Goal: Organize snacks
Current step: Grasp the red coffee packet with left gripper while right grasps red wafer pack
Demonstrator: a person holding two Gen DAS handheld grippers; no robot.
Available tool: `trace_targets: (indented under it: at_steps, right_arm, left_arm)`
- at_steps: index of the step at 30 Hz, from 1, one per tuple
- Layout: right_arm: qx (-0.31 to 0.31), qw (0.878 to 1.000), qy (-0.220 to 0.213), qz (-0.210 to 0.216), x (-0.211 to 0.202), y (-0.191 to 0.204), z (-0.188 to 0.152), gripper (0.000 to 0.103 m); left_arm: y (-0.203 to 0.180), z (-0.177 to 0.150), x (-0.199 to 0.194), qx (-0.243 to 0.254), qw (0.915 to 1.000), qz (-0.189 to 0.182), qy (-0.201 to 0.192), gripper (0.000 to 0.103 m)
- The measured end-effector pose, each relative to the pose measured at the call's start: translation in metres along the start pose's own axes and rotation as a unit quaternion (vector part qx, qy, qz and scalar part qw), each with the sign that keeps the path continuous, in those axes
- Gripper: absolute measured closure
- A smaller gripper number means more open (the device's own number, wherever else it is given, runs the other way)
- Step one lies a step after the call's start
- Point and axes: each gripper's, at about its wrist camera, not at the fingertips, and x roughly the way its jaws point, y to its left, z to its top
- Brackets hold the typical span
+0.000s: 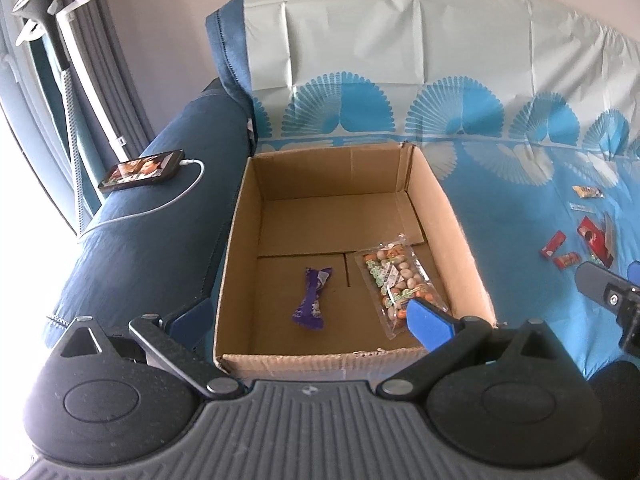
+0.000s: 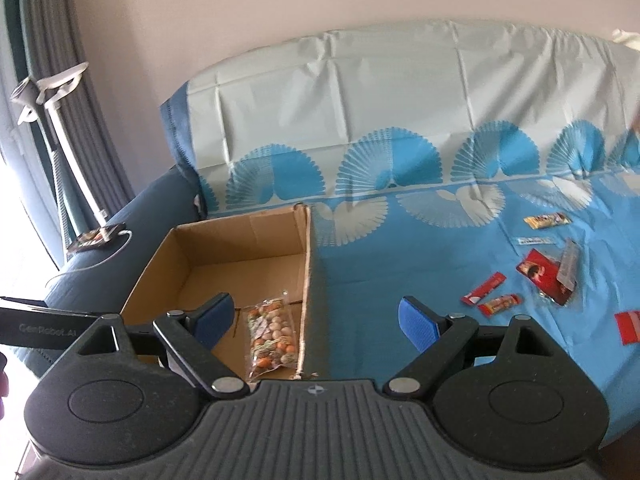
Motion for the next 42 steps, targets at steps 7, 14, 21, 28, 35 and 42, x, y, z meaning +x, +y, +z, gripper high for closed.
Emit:
trace_targets:
  at_steps: [7,14,21,28,35,42]
  right_arm:
    - [0.026,0.999,-0.008,-0.019,0.001,-0.033,0.003,0.012]
    - [0.049,0.997,-0.019,-0.063,-0.001,-0.077,0.003,0.012]
    - [0.089,0.987,-0.037,-0.131,-0.007,-0.14,0.003,0.012]
    - [0.135,0.971,-0.038,-0.194,-0.007,-0.209,-0.006,0.012]
    - [0.176,0.95,-0.023,-0.258,0.006,-0.28,-0.018,0.012]
    - [0.219,0.928,0.011,-0.302,0.037,-0.346,-0.04,0.012]
  left_arm:
    - [-0.02,0.011,0.003,0.02,0.9998,-0.005,0.0,0.0]
    - [-0.051,0.029,0.007,0.042,0.9989,-0.021,-0.004,0.0]
    - [-0.102,0.055,0.02,0.075,0.9955,-0.057,-0.001,0.0]
    - [-0.174,0.084,0.042,0.107,0.9869,-0.119,0.014,0.0]
    - [-0.267,0.102,0.087,0.15,0.9711,-0.18,0.046,0.0]
    - [-0.379,0.1,0.166,0.181,0.9451,-0.244,0.121,0.0]
